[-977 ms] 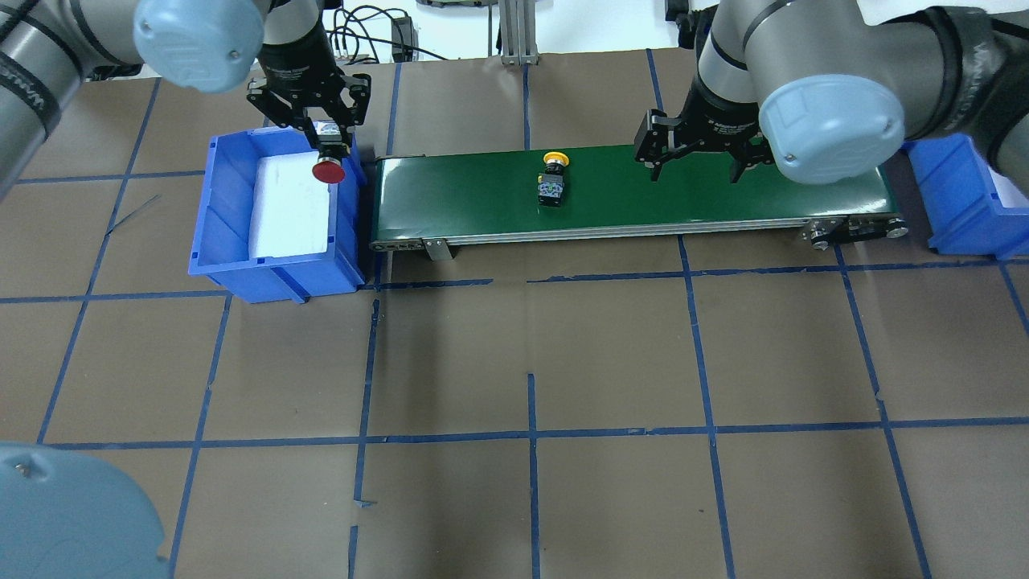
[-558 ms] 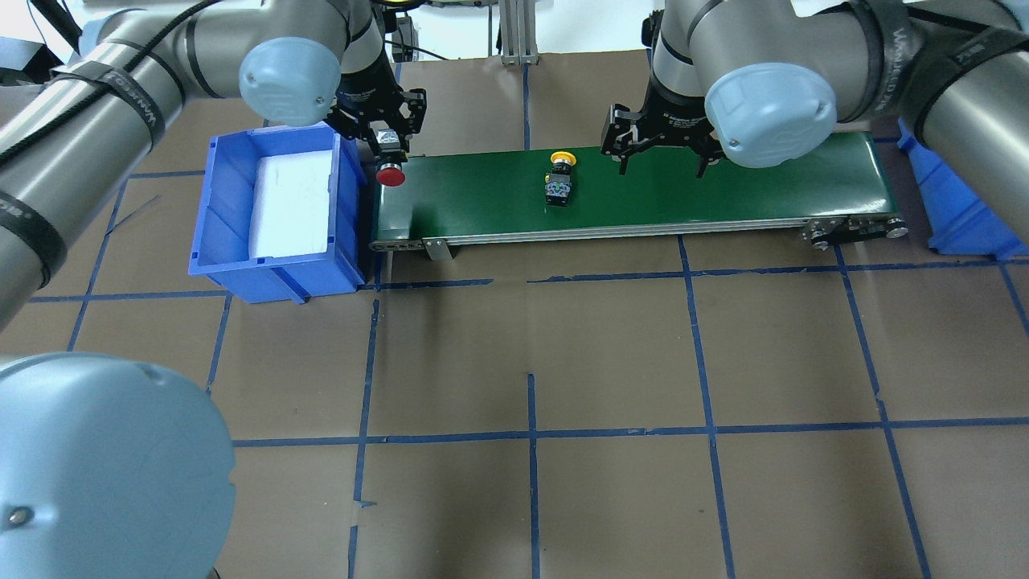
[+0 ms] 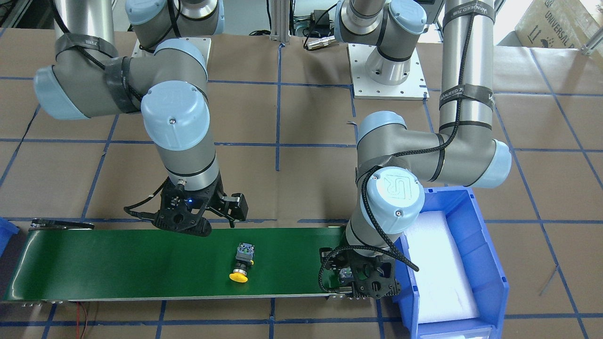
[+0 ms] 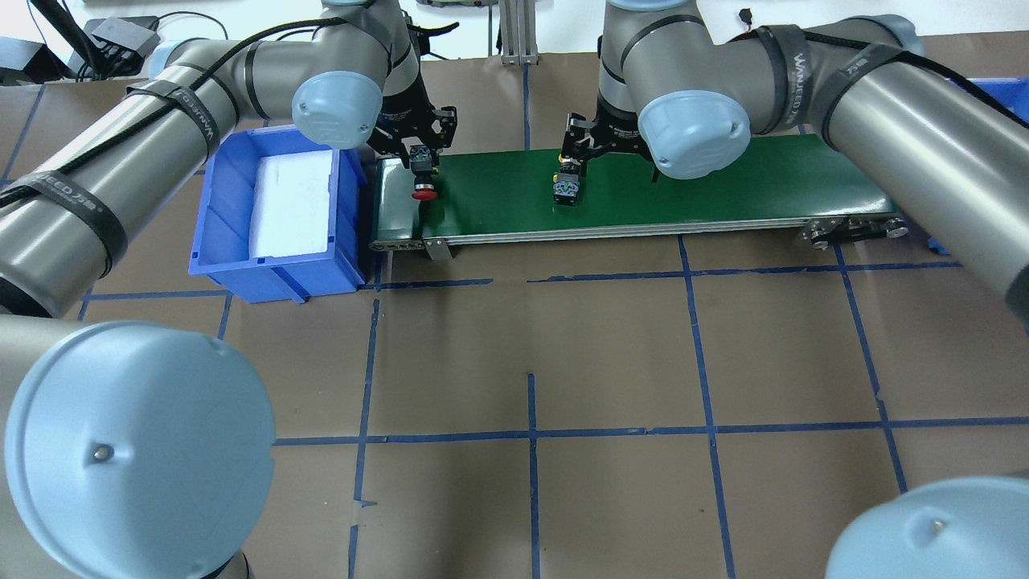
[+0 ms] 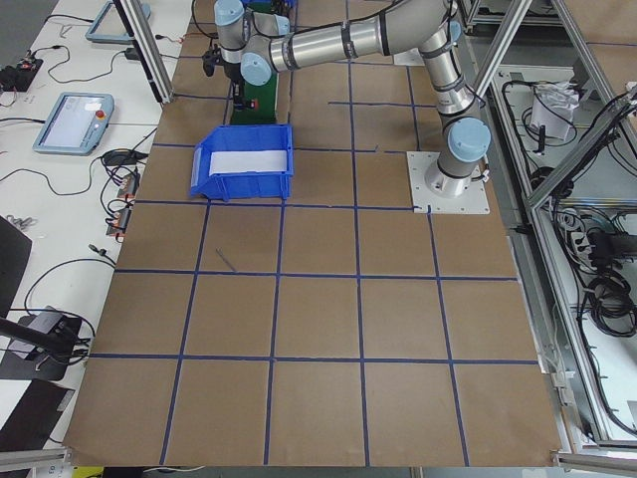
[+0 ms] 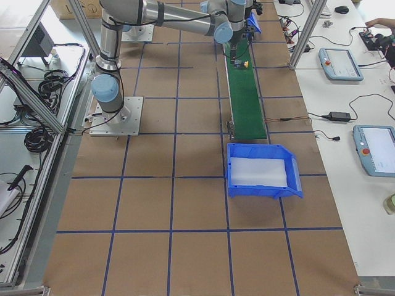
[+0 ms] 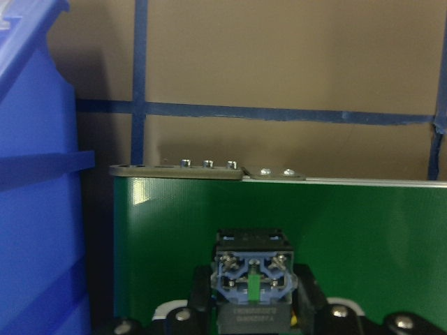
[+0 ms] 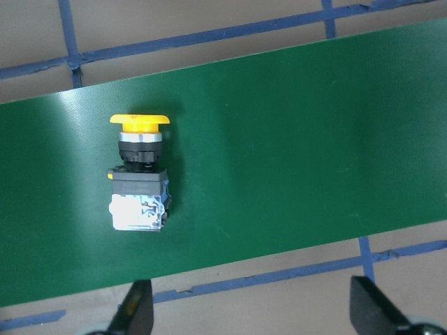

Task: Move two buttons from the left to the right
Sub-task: 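Grasp and lift the yellow button with the right gripper while the left gripper withdraws, then carry the yellow button with the right gripper to the far blue bin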

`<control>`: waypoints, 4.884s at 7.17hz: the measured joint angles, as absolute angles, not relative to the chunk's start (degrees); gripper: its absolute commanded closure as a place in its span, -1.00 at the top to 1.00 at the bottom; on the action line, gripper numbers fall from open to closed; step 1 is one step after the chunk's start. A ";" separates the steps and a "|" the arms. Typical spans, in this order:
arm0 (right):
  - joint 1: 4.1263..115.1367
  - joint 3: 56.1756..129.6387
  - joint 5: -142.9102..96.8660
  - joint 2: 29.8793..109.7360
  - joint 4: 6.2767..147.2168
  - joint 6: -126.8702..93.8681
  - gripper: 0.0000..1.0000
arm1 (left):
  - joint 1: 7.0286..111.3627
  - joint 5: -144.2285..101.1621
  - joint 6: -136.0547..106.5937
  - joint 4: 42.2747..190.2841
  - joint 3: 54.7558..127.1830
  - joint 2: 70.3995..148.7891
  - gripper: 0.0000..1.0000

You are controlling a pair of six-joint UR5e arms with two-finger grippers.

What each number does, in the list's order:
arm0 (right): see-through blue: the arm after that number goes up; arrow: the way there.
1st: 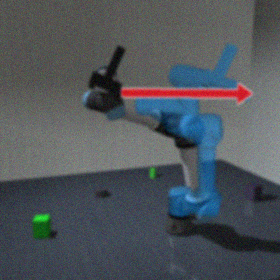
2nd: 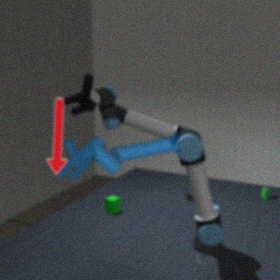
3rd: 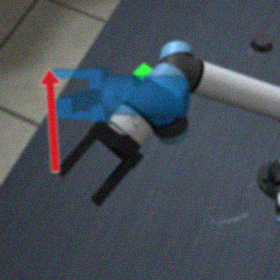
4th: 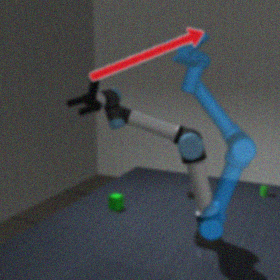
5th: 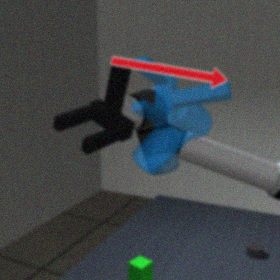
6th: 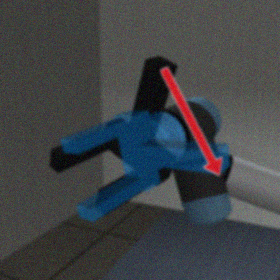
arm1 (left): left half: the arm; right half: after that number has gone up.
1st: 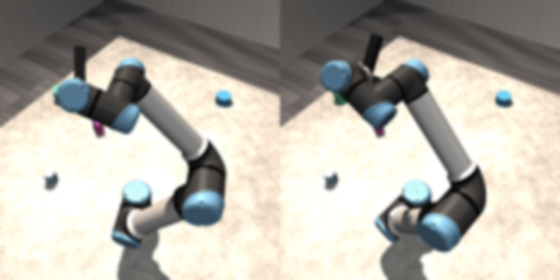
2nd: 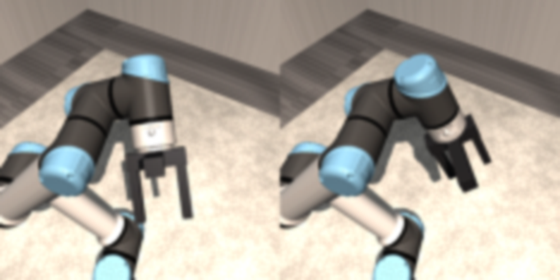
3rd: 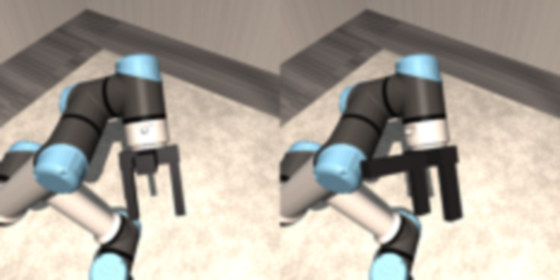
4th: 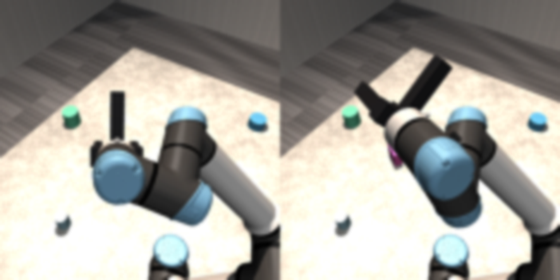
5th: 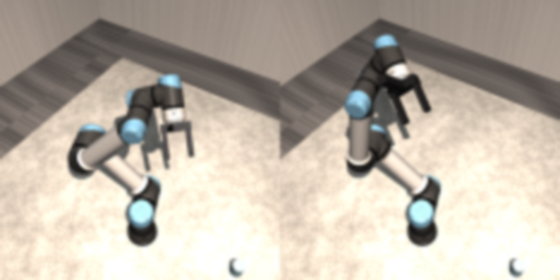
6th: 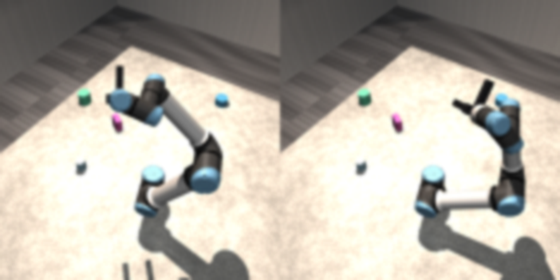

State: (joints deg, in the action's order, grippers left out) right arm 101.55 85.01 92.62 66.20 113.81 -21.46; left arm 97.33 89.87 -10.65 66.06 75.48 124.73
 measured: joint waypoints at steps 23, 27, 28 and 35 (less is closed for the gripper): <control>86.13 78.50 93.52 65.49 102.17 10.47 -0.80 | 85.96 89.65 2.15 92.03 79.30 97.21 1.00; 68.40 78.45 99.24 71.14 97.51 34.66 -0.80 | 86.10 89.02 2.78 90.81 79.09 95.49 1.00; 65.40 78.29 100.45 71.39 97.57 37.66 -0.80 | 86.11 88.90 2.80 90.82 79.15 95.58 1.00; 55.58 77.83 99.91 62.82 112.14 45.60 -0.80 | 86.28 89.24 3.93 91.32 80.06 95.63 1.00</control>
State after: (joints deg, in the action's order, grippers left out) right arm 55.58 77.83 99.91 62.82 112.14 45.60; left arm 86.28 89.24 3.93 91.32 80.06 95.63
